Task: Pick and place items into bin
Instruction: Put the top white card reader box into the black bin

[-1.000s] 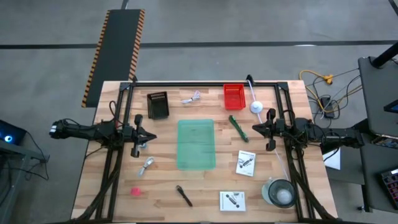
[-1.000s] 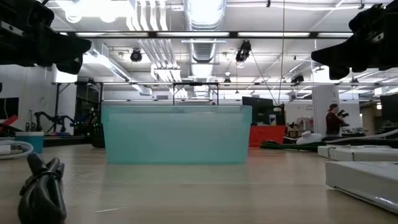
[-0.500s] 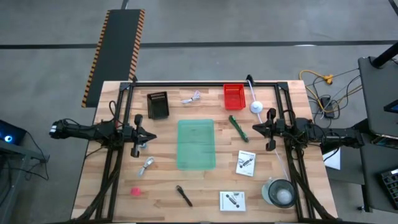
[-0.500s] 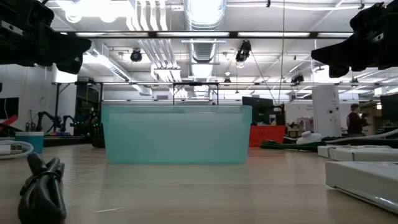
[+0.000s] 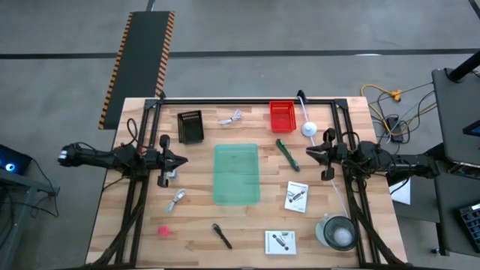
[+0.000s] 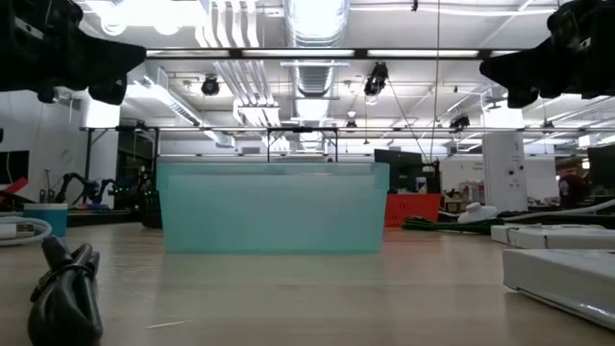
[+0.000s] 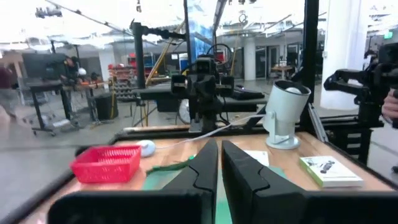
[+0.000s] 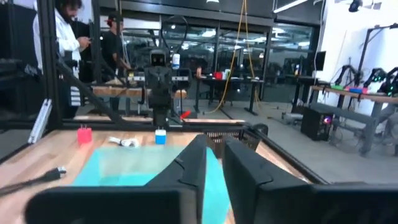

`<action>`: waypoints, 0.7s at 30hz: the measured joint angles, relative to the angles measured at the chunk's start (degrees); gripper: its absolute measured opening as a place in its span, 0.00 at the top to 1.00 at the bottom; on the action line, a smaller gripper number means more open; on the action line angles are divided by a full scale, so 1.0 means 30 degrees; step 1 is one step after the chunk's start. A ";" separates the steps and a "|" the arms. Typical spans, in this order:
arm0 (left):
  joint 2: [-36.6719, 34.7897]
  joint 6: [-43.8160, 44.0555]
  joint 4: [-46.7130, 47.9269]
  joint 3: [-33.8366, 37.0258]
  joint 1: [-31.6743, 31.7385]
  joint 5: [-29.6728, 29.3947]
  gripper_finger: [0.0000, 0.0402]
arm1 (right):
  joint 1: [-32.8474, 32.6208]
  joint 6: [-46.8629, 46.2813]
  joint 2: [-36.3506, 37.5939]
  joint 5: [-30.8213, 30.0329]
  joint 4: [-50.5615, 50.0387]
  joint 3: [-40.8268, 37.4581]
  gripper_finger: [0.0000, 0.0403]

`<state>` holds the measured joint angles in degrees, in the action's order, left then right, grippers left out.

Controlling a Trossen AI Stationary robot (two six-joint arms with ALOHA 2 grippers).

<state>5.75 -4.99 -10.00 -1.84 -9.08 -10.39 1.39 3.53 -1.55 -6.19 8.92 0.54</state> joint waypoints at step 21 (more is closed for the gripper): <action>0.7904 -0.2658 -1.0685 -0.0346 0.0029 -0.0175 0.48 | 0.0000 0.2103 -0.4555 -0.0797 0.5765 0.0000 0.53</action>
<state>29.46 -12.97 -42.05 -2.88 -8.99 -10.92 1.39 9.84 -15.22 -8.58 26.22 0.54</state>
